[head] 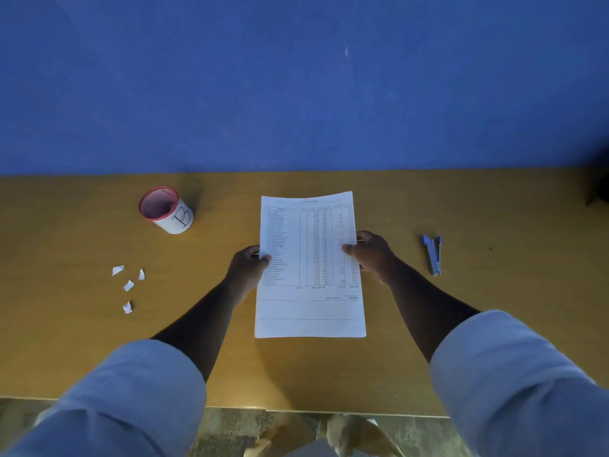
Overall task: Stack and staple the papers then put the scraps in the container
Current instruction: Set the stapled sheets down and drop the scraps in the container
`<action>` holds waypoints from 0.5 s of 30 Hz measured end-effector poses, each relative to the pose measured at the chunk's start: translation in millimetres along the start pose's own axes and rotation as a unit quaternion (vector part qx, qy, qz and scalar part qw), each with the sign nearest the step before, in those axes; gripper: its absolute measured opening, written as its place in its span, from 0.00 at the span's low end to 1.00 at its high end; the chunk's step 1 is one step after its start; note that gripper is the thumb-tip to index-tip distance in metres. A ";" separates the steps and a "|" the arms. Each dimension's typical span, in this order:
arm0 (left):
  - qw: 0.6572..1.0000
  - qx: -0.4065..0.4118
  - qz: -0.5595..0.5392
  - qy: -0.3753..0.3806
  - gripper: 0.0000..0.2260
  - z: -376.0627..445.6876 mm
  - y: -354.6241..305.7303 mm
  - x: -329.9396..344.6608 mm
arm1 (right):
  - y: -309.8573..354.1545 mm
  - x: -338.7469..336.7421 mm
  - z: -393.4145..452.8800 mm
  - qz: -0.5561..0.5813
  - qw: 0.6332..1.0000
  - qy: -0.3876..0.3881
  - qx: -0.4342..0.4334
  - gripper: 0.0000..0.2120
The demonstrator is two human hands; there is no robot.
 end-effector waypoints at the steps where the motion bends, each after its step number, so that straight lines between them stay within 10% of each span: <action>1: 1.000 0.001 0.001 -0.008 0.15 0.0 2.1 -1.7 | 0.0 2.3 0.3 0.004 1.000 -0.008 0.002 0.11; 15: 0.996 -0.022 -0.024 -0.079 0.15 7.5 35.3 -2.9 | -5.1 35.9 6.2 -0.018 0.999 -0.050 0.009 0.20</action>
Point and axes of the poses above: each hand's wrist, its own z-axis towards the middle knuckle, its own x-axis out of the palm, y = z × x, the point moved 2 cm from there along z, towards the middle knuckle, and after that the axes turned 12 degrees about x, right-handed, at the moved point
